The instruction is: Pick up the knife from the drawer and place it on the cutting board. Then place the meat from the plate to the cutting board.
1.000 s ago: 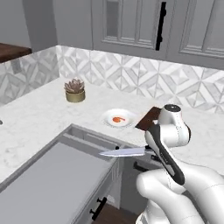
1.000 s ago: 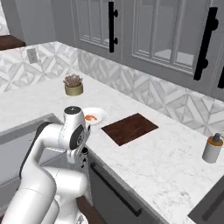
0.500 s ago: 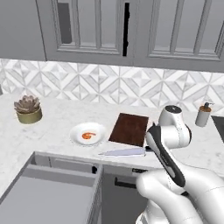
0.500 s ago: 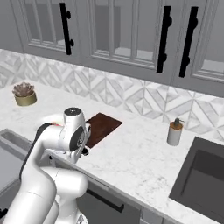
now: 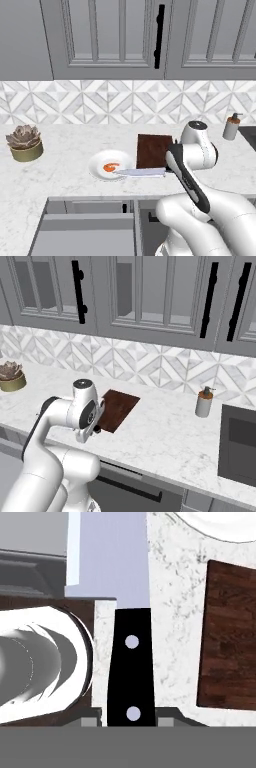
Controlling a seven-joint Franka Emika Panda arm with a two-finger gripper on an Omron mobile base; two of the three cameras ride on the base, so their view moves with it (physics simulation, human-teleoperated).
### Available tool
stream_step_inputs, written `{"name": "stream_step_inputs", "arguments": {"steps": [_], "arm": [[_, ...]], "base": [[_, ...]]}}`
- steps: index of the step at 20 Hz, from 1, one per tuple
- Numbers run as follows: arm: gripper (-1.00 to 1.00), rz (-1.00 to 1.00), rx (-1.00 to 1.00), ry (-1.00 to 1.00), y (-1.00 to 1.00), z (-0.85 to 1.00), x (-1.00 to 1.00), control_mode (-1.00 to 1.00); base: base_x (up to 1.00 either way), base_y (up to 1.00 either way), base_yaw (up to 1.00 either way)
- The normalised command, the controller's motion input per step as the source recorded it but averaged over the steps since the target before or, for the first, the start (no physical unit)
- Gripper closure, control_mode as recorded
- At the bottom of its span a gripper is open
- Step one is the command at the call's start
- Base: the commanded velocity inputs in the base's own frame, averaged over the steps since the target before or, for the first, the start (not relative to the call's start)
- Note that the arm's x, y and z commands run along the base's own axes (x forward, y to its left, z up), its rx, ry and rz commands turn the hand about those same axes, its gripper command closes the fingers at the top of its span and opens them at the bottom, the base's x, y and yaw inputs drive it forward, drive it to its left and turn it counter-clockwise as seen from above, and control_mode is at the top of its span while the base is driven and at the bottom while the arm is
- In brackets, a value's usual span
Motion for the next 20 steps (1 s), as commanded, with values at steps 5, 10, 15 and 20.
{"name": "stream_step_inputs", "arguments": {"steps": [5, 10, 15, 20], "arm": [[1.00, -0.25, 0.00, 0.00, 0.04, -0.04, 0.34, -1.00], [1.00, -0.27, 0.00, 0.00, -0.05, 0.00, 0.39, -1.00], [1.00, -0.34, 0.03, 0.00, -0.17, -0.02, 0.24, -1.00], [1.00, -0.35, 0.09, 0.00, -0.14, -0.08, 0.16, -1.00]], "base": [[0.00, 0.00, 0.00], [0.00, 0.00, 0.00], [0.00, 0.00, 0.00], [0.00, 0.00, 0.00]]}}
